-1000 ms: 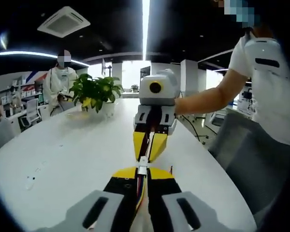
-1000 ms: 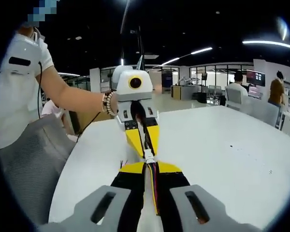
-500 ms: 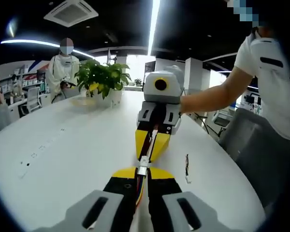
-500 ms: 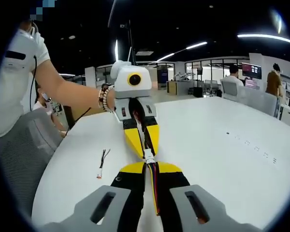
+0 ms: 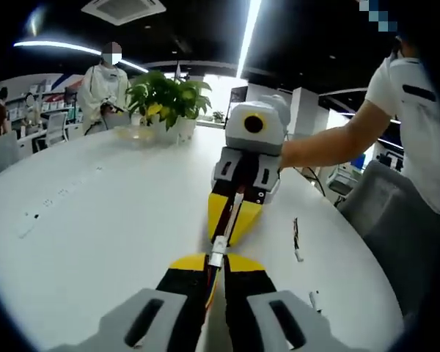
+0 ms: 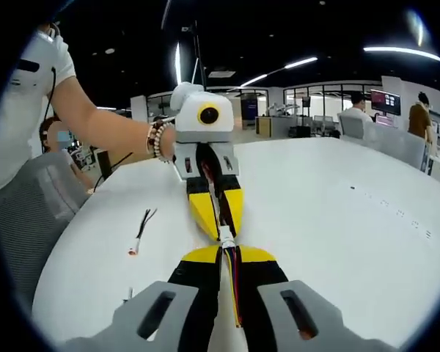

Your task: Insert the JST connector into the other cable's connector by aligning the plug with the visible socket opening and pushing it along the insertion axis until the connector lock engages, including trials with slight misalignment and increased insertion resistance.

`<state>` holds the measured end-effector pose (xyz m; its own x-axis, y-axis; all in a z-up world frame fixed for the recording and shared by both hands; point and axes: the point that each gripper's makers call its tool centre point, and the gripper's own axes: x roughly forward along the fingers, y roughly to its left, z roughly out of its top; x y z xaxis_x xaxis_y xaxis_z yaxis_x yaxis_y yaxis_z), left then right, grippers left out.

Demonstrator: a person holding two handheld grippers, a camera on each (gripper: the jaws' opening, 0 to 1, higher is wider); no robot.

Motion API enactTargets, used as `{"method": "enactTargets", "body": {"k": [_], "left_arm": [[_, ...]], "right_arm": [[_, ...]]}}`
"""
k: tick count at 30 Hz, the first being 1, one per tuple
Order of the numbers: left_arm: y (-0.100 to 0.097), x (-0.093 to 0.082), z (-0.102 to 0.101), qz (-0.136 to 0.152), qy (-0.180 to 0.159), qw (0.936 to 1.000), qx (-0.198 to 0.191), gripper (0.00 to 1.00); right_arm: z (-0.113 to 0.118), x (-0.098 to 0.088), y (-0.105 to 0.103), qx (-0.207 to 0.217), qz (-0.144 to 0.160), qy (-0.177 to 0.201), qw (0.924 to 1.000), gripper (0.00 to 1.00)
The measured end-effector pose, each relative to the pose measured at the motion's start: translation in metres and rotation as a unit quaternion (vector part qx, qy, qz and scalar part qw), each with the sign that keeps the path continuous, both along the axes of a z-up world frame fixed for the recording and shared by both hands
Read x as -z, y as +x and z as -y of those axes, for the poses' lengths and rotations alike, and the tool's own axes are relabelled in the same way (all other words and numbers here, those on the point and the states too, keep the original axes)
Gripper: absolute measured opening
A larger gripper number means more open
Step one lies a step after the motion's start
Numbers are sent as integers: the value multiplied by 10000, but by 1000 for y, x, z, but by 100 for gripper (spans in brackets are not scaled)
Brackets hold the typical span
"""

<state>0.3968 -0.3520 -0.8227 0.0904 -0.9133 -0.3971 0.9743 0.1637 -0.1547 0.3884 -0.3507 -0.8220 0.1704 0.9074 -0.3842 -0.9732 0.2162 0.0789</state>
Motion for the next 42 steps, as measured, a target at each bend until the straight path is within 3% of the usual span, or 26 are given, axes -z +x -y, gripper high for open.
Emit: {"method": "enactTargets", "body": {"k": [20, 29, 42], "left_arm": [[-3, 21, -2, -219, 333, 9991, -118, 2], [-6, 20, -6, -283, 410, 9984, -260, 2], [-7, -19, -17, -162, 148, 9979, -615, 11]], "right_arm": [[2, 25, -5, -86, -159, -417, 9990, 6], [2, 22, -2, -28, -152, -466, 9988, 13], [10, -8, -9, 77, 29, -476, 9988, 15]]}}
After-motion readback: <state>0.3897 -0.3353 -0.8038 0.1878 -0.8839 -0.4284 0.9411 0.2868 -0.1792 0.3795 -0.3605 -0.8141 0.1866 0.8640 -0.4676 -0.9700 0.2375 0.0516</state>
